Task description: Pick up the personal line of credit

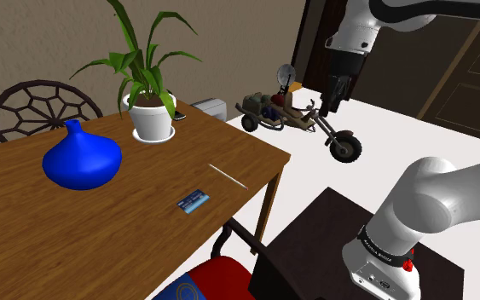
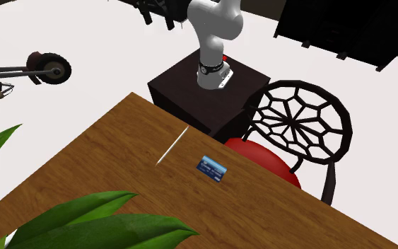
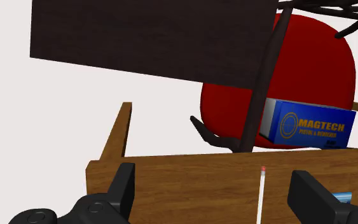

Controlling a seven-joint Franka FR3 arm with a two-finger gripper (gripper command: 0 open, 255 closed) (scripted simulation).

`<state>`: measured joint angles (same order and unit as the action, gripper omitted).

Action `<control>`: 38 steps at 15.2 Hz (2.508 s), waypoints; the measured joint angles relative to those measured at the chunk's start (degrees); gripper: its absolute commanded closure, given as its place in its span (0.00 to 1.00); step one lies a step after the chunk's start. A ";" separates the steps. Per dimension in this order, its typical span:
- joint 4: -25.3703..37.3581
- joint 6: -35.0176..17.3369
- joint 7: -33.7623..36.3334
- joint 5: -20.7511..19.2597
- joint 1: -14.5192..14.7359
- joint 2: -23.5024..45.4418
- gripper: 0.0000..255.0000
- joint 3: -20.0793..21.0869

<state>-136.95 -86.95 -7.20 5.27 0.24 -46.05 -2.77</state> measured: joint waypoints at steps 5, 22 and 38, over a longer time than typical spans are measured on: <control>-2.96 -1.47 8.33 4.48 -0.64 -0.12 0.00 3.69; -7.08 -20.37 52.73 31.66 -1.79 14.19 0.00 25.55; 7.27 -51.52 88.10 38.99 -3.24 49.73 0.00 39.61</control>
<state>-129.68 -138.48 80.90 44.25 -3.00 3.68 36.83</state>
